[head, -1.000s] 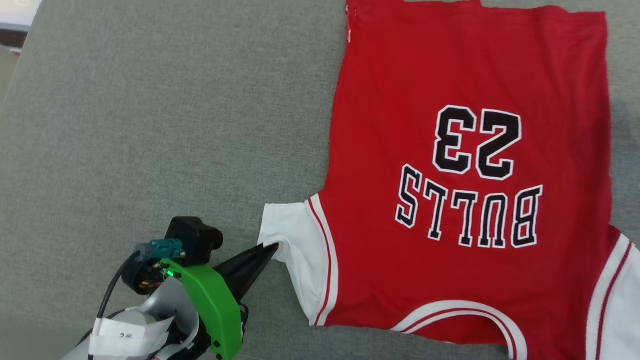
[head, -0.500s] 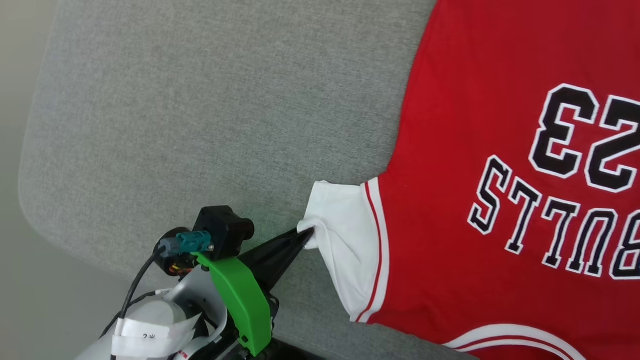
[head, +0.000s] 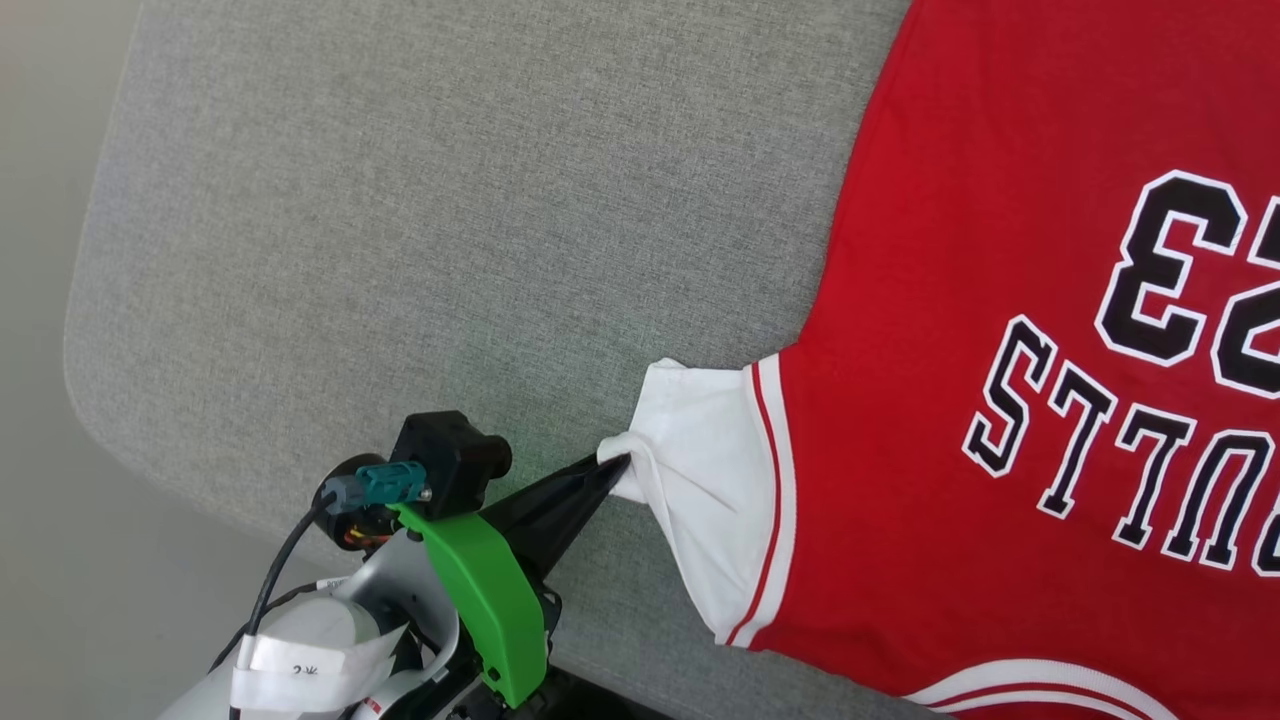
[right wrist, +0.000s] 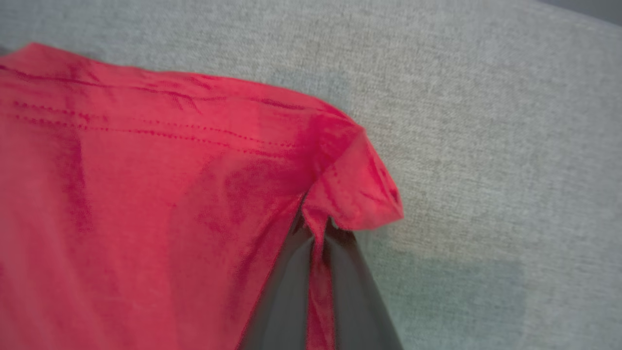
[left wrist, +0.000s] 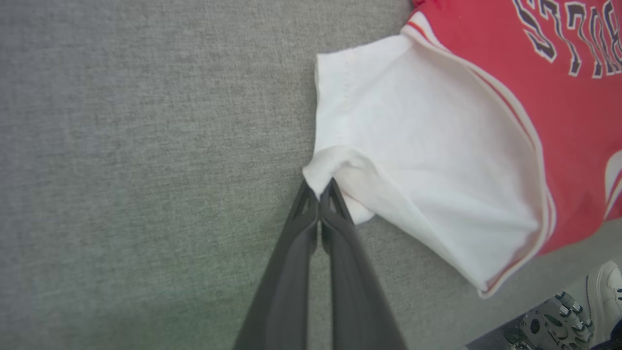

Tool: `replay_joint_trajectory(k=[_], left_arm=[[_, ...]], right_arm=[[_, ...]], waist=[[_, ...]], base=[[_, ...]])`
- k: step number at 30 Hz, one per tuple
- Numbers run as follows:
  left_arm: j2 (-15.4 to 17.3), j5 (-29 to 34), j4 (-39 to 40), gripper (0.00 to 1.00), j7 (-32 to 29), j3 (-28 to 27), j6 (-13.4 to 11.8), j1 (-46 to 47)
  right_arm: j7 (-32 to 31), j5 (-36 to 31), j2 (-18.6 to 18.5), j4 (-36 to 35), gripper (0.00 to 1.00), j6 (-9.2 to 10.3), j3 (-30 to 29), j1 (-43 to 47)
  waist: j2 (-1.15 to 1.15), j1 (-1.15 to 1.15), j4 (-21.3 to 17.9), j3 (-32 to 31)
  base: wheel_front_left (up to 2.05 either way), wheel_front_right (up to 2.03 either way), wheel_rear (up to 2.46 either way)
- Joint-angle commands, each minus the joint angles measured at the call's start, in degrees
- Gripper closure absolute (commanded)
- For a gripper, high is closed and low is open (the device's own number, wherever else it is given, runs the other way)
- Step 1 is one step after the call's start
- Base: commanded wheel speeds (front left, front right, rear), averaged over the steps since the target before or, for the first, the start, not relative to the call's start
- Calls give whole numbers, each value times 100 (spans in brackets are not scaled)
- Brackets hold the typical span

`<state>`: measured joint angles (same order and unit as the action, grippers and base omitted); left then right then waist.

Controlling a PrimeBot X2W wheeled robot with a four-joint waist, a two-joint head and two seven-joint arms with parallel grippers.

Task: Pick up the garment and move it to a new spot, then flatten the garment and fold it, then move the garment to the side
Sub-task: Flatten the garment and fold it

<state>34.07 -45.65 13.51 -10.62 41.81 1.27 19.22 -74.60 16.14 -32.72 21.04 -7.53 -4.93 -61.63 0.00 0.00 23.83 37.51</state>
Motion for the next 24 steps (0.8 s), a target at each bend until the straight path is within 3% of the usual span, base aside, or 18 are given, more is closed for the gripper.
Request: replay_joint_trajectory(k=[1,11,17,24], left_arm=[[-34,28,-14,100,32,-21,0,117],[-58,-195,-98,100,60,-112,-86,12],[-49,-321,-306,100,102,-125,-151,-183],[-33,-518,-515,100,248,-171,-235,-548]], right_arm=[[-109,43,103,200,100,4,80,412],[236,215,204,222,100,4,-87,1001],[522,453,254,185,100,4,-130,1797],[927,850,593,-1,100,4,-278,2843]], waist=[[0,0,-22,-47],[0,0,-308,-638],[0,0,-655,-1311],[0,0,-1087,-2099]], base=[[0,0,0],[0,0,0],[0,0,0],[0,0,0]])
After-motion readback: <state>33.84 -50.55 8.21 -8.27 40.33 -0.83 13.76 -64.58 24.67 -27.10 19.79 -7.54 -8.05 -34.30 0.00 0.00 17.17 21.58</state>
